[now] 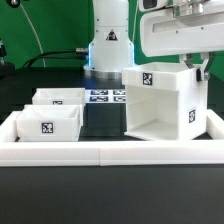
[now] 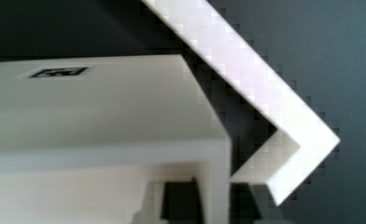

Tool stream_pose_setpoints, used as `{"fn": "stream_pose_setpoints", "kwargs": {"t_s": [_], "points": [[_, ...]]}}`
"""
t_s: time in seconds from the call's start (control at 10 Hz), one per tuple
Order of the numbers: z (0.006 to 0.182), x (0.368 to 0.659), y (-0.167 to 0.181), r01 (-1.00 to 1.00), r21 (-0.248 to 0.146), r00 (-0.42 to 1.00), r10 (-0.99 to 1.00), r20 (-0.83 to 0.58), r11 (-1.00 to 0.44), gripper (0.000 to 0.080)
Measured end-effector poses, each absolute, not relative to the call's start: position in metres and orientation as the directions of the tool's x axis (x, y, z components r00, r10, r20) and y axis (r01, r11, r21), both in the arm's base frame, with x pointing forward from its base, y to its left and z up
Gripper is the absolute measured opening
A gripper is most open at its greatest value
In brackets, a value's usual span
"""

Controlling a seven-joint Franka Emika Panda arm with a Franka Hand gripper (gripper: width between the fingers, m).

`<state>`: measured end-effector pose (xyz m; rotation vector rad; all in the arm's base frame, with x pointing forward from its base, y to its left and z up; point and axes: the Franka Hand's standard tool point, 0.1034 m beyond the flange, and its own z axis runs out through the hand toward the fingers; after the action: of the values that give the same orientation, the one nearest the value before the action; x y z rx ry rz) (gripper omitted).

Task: Assemble drawer

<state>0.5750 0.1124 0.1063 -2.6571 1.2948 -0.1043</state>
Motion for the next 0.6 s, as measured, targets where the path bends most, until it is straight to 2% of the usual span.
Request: {"fn": "stream_pose_setpoints", "kwargs": {"t_s": [0.2, 0.6], "points": [[0.1066, 0.5748, 0.1148, -0.814, -0.199, 0.563, -0.825, -0.038, -0.546, 0.0039], [0.1064, 0.5747, 0.1143, -0.924, -0.191, 0.353, -0.93, -0.103, -0.33, 0.0039]]}}
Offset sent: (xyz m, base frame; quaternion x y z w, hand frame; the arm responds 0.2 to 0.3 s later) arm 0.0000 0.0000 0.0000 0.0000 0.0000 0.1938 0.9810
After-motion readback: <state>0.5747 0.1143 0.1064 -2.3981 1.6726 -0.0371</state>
